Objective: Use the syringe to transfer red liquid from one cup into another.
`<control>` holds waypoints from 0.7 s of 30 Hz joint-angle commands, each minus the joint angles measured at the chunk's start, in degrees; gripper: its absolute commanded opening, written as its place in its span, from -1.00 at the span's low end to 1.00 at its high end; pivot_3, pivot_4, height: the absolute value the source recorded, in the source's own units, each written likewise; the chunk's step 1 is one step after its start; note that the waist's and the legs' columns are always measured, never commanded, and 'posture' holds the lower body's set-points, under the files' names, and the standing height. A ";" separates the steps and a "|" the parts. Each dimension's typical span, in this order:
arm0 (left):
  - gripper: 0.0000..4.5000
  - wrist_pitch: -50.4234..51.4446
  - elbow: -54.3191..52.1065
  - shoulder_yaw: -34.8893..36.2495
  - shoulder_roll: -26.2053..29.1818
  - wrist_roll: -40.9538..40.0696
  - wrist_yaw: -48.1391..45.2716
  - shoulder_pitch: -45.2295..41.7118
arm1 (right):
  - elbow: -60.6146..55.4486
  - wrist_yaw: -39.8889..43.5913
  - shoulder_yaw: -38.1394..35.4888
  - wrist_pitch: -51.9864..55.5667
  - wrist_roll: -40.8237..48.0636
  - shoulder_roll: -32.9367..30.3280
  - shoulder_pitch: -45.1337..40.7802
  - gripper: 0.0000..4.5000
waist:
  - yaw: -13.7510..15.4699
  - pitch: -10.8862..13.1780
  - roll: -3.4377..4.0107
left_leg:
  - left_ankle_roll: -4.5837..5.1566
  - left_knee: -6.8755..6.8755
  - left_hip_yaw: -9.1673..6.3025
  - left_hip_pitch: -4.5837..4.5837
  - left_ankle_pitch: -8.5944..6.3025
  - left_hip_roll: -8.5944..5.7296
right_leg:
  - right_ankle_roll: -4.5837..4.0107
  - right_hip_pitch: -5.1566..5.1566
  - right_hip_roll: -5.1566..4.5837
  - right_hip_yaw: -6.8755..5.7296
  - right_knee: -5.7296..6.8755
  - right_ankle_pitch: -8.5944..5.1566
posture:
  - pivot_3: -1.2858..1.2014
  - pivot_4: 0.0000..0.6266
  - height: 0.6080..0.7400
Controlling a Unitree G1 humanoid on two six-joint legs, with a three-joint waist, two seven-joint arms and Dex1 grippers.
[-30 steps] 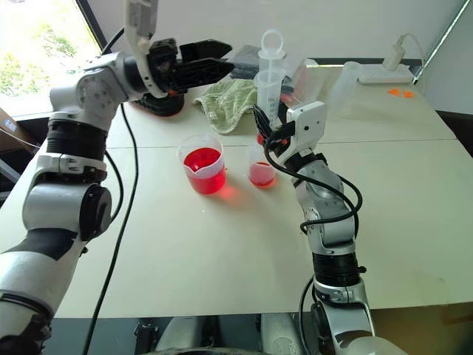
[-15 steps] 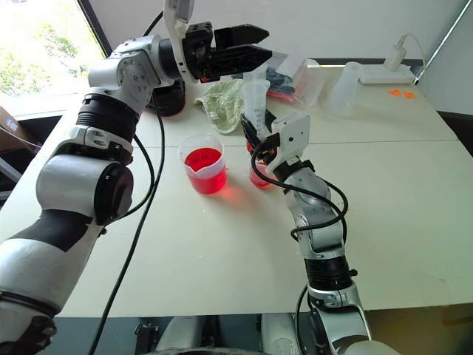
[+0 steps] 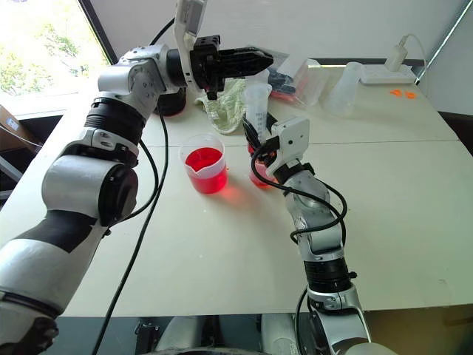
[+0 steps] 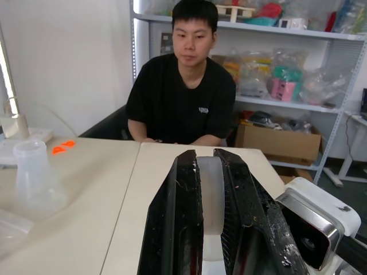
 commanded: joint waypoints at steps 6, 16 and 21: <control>-0.98 -0.13 -0.72 -0.29 -1.02 1.29 -1.40 1.20 | -3.24 -1.02 -2.20 -1.21 0.05 -1.23 -1.28 -0.37 | -0.06 0.00 0.00 | 0.00 0.00 0.00 0.00 0.00 0.01 | 0.00 0.00 0.00 0.00 0.00 0.00 | 0.03 -0.52 0.56; -0.98 -0.08 -2.07 -0.41 -1.54 1.35 -1.22 3.12 | -1.85 -1.79 -4.14 -1.74 0.07 -3.08 -2.72 -0.37 | -0.03 0.00 0.00 | 0.00 0.00 0.00 0.00 0.00 0.00 | 0.00 0.00 0.00 0.01 0.00 0.00 | 0.03 -0.52 0.56; -0.98 -1.27 -3.15 -1.12 -1.90 1.99 -0.92 4.25 | -0.67 -2.24 -4.75 -2.25 -0.02 -3.86 -3.52 -0.37 | -0.03 0.00 0.00 | 0.00 0.00 0.00 0.00 0.00 0.00 | 0.00 0.00 0.00 0.00 0.00 0.00 | 0.03 -0.52 0.56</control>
